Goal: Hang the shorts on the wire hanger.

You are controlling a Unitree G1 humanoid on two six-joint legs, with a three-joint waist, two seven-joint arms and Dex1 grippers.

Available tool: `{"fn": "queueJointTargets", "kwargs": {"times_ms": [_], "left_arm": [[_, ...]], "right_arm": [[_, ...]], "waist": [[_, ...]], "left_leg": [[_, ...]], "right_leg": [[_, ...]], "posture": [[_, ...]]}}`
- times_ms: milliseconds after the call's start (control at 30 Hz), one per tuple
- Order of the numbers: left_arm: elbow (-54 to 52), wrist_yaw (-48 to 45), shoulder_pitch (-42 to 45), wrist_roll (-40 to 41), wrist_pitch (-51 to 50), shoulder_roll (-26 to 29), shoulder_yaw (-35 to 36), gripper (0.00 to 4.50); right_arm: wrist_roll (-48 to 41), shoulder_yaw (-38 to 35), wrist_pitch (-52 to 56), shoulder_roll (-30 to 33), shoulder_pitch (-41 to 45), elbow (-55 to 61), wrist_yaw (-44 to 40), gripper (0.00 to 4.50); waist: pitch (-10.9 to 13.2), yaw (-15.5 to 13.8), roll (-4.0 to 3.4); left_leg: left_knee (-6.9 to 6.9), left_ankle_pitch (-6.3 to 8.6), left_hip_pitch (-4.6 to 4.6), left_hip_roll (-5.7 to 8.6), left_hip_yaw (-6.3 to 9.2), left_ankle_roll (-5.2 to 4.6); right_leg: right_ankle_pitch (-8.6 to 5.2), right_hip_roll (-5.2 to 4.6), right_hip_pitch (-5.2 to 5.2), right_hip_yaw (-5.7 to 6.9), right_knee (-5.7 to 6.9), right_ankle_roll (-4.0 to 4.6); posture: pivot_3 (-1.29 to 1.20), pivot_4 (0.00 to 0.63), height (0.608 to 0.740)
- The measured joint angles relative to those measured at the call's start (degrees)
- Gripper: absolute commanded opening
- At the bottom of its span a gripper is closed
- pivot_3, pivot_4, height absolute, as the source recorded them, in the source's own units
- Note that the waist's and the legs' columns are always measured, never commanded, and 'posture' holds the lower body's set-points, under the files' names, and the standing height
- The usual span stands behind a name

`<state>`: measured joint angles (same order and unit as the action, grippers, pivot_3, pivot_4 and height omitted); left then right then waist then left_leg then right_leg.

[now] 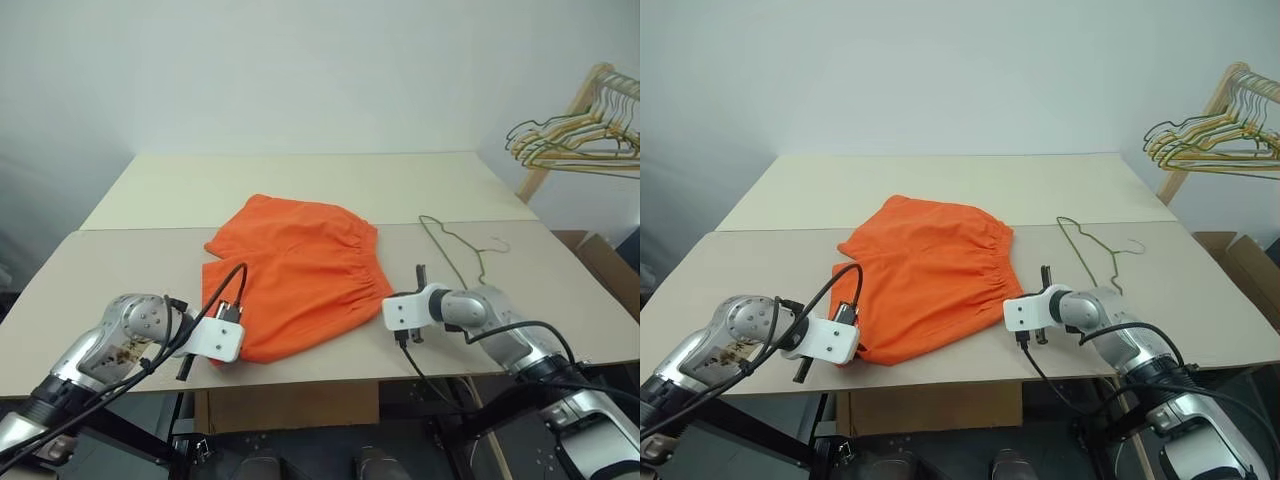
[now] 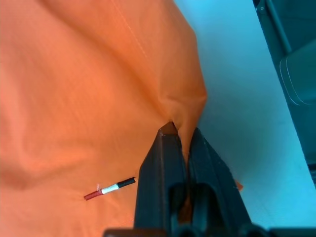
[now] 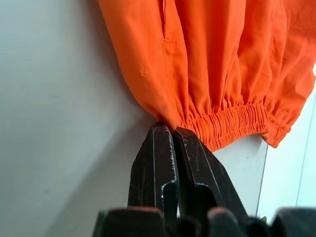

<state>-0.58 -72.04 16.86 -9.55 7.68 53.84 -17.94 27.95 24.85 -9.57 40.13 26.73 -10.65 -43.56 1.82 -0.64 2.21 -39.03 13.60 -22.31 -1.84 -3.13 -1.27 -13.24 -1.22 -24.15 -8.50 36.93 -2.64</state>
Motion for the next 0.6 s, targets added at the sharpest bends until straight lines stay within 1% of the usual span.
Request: {"fn": "queueJointTargets", "kwargs": {"times_ms": [67,167,267,367,467,600], "left_arm": [[0.4,-0.1,0.3,0.0,1.0,0.0,0.0,0.04],[0.5,-3.9,0.3,2.9,4.2,0.9,-0.3,0.04],[-0.1,-7.9,-0.8,5.7,6.8,3.7,-0.2,0.04],[-0.1,-9.8,-1.8,7.3,8.4,4.9,-0.2,0.04],[0.6,-10.4,-2.1,7.3,10.5,6.1,-0.2,0.04],[2.2,-10.9,-2.0,7.0,13.5,6.8,-0.2,0.04]], "right_arm": [[0.0,-0.4,0.0,0.1,-0.2,0.3,-0.1,0.00],[-0.2,-1.4,0.0,1.7,-2.3,3.6,-0.9,0.00],[-2.3,-2.6,0.0,3.9,-6.9,9.6,-3.1,0.00],[-4.1,-3.7,0.6,6.3,-12.0,16.1,-5.4,0.00],[-6.2,-5.2,2.4,8.5,-17.4,23.3,-7.9,0.00],[-6.8,-5.6,4.2,8.7,-21.4,28.3,-8.8,0.00]], "waist": [[0.0,0.0,0.00],[0.0,0.0,0.00],[0.0,0.0,0.00],[0.0,-0.1,0.00],[0.0,-0.1,0.02],[0.0,0.1,0.03]], "left_leg": [[0.00,0.00,0.00,0.00,-0.03,0.00],[0.02,0.01,-0.04,0.00,-0.04,0.00],[0.11,0.03,-0.01,0.00,-0.03,-0.02],[0.11,0.03,-0.02,0.00,-0.02,-0.03],[0.09,0.03,0.04,-0.01,-0.01,-0.03],[0.05,0.03,0.21,-0.08,-0.14,-0.01]], "right_leg": [[0.00,0.00,0.00,-0.02,-0.01,0.00],[-0.05,-0.01,-0.04,-0.02,0.00,0.09],[-0.16,-0.02,-0.04,-0.02,0.02,0.14],[-0.27,-0.02,-0.06,0.01,0.06,0.02],[-0.29,-0.02,-0.01,0.02,0.08,-0.02],[-0.28,-0.04,0.01,0.03,0.12,-0.01]], "posture": [[0.11,0.000,0.740],[0.12,0.000,0.740],[0.12,0.000,0.740],[0.12,0.000,0.740],[0.12,0.000,0.740],[0.11,0.000,0.740]]}}
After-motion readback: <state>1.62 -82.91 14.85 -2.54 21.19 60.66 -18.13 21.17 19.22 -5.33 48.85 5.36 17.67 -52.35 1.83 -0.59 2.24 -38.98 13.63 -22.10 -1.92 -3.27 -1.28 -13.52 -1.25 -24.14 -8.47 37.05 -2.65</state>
